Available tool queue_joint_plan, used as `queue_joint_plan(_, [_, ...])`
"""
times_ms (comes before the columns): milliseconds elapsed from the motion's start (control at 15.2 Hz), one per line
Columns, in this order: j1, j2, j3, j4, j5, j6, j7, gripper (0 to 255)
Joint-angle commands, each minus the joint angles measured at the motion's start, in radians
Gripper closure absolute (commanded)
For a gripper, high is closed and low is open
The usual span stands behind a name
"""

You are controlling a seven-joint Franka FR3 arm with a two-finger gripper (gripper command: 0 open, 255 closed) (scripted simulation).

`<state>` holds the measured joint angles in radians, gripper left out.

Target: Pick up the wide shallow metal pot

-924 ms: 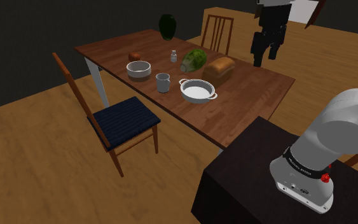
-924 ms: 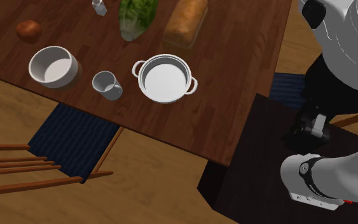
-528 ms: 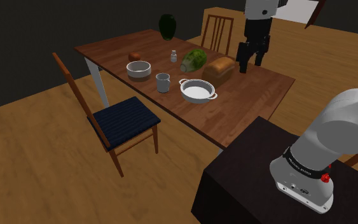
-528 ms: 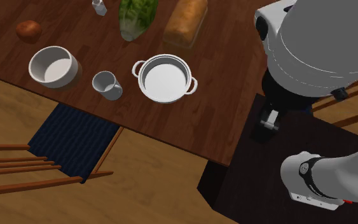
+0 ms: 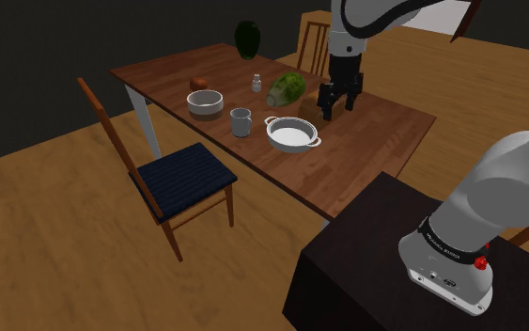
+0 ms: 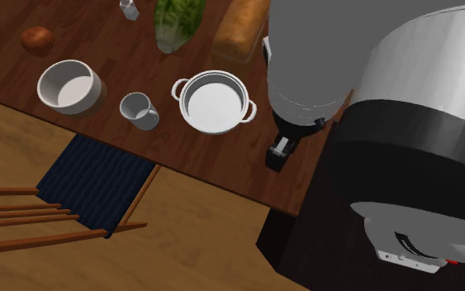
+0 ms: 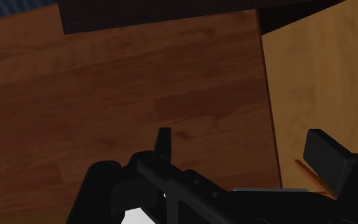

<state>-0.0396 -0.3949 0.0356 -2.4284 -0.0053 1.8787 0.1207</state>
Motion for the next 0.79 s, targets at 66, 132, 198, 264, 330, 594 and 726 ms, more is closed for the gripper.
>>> queue_joint_plan(66, [-0.001,0.114,0.008,0.039,-0.005,0.092,0.02,0])
queue_joint_plan(132, [-0.003,0.15,0.009,0.051,-0.008,0.121,0.025,0])
queue_joint_plan(198, [-0.004,0.187,0.01,0.064,-0.012,0.149,0.031,0])
queue_joint_plan(264, [-0.005,0.224,0.011,0.079,-0.015,0.175,0.036,0])
queue_joint_plan(330, [-0.006,0.261,0.011,0.096,-0.019,0.201,0.041,0])
queue_joint_plan(594, [-0.01,0.411,0.012,0.174,-0.037,0.29,0.064,0])
queue_joint_plan(726, [-0.01,0.486,0.01,0.222,-0.047,0.327,0.075,0])
